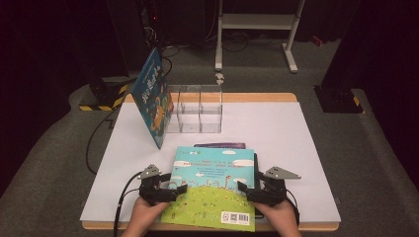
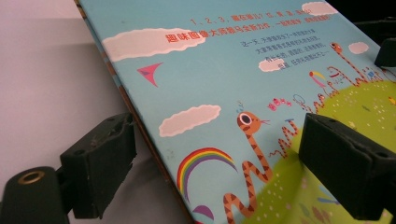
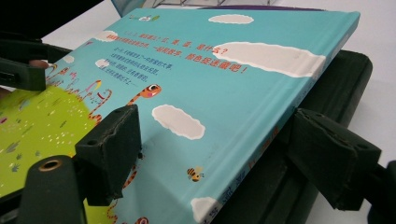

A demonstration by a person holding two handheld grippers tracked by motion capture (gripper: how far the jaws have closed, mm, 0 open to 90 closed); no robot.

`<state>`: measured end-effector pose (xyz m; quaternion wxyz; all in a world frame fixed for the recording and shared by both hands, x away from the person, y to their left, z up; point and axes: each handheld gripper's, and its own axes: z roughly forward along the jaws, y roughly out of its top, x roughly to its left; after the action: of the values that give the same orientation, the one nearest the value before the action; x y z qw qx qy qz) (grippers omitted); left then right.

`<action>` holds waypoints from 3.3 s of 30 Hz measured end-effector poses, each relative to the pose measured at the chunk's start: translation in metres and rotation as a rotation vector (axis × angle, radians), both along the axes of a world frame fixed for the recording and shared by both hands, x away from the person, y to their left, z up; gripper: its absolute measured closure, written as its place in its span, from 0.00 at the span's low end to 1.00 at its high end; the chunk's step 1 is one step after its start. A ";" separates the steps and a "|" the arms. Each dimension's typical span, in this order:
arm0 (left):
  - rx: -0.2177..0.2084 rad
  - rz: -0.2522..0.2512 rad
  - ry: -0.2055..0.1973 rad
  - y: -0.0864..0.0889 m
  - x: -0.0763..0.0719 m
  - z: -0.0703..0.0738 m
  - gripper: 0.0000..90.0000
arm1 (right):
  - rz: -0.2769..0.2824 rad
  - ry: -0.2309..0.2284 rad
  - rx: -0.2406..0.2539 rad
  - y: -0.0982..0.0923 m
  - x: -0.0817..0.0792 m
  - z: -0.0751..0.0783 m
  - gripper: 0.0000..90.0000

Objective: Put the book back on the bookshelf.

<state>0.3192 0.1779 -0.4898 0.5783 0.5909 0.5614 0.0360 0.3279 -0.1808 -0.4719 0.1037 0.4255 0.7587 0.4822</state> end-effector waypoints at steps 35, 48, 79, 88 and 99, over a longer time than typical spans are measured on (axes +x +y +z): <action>0.004 0.024 0.008 0.000 0.005 0.016 0.21 | -0.024 0.027 -0.001 0.002 0.001 0.013 0.31; -0.020 0.084 -0.069 0.006 0.018 0.045 0.34 | -0.022 -0.065 0.043 0.019 0.016 0.055 0.39; -0.039 0.239 -0.366 0.009 0.043 0.082 0.53 | -0.116 -0.266 -0.040 0.041 0.054 0.114 0.40; -0.017 0.269 -0.416 0.008 0.048 0.087 0.56 | -0.137 -0.324 -0.025 0.046 0.056 0.125 0.43; -0.006 0.282 -0.448 0.008 0.057 0.089 0.56 | -0.143 -0.382 -0.016 0.048 0.059 0.128 0.44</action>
<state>0.3764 0.1859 -0.4012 0.6793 0.4824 0.4961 0.2444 0.3871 -0.1326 -0.3441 0.2830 0.3781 0.6971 0.5394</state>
